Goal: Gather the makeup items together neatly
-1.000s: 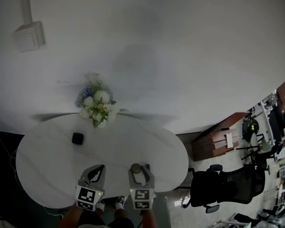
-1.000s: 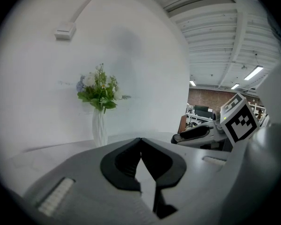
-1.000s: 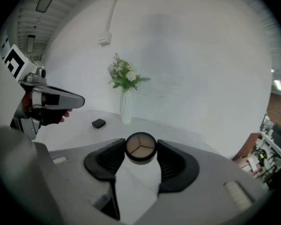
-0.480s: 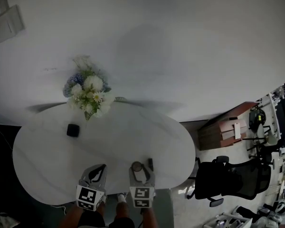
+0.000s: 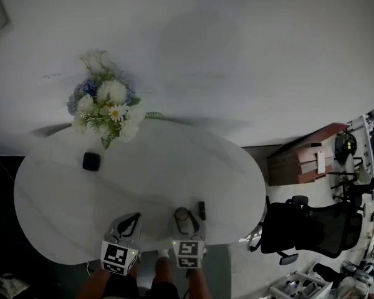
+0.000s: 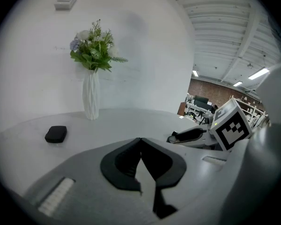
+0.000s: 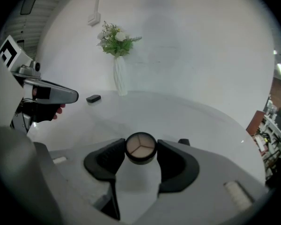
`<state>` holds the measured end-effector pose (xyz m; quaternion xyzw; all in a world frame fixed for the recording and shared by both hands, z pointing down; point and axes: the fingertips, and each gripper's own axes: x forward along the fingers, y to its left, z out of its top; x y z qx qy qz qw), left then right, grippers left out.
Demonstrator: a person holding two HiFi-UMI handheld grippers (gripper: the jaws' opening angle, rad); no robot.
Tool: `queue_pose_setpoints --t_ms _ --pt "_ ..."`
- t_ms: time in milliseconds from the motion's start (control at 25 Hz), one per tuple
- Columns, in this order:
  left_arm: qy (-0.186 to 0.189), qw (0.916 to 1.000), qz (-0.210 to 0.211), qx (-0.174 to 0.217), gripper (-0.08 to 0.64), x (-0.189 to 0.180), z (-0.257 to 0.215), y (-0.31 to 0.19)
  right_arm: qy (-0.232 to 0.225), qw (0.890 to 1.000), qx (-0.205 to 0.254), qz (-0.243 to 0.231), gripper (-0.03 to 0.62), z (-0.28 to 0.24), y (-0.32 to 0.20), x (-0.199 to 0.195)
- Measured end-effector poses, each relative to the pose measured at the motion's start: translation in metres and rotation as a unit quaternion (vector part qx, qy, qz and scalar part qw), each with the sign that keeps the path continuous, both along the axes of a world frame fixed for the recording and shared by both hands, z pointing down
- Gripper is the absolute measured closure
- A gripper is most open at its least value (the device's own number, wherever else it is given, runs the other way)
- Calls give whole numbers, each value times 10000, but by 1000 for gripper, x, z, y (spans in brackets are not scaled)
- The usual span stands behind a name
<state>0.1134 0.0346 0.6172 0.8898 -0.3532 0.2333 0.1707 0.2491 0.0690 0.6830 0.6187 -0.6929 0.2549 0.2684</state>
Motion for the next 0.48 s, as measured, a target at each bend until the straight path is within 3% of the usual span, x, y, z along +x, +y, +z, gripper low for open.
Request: queue_pose_setpoints --t_ms 480 --pt "-113 9998 -37 -126 549 0 18 6 -51 9999 -96 11 376 22 1 3"
